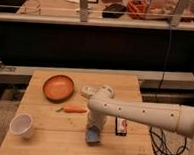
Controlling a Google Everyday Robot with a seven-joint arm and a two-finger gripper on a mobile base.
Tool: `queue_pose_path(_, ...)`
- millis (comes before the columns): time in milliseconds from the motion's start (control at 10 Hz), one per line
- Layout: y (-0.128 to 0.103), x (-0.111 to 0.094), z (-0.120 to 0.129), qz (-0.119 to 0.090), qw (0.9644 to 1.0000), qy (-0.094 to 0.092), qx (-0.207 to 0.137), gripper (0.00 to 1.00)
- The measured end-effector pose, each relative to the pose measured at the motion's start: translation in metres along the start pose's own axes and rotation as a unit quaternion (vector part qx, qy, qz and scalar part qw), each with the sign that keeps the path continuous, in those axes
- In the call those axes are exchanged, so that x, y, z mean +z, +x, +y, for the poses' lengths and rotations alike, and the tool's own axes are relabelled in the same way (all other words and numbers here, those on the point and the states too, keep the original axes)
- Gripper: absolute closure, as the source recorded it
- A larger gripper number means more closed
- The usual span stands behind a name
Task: Wipe the white sponge on the table
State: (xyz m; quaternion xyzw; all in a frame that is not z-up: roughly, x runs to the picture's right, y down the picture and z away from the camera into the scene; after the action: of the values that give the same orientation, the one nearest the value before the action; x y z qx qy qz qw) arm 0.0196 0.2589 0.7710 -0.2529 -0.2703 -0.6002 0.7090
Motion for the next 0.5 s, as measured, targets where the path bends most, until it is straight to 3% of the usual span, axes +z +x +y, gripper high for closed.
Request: queue_pose_path(500,-0.046,0.025,-0.035,-0.012,0.9985,0.007,-0.053,1.0)
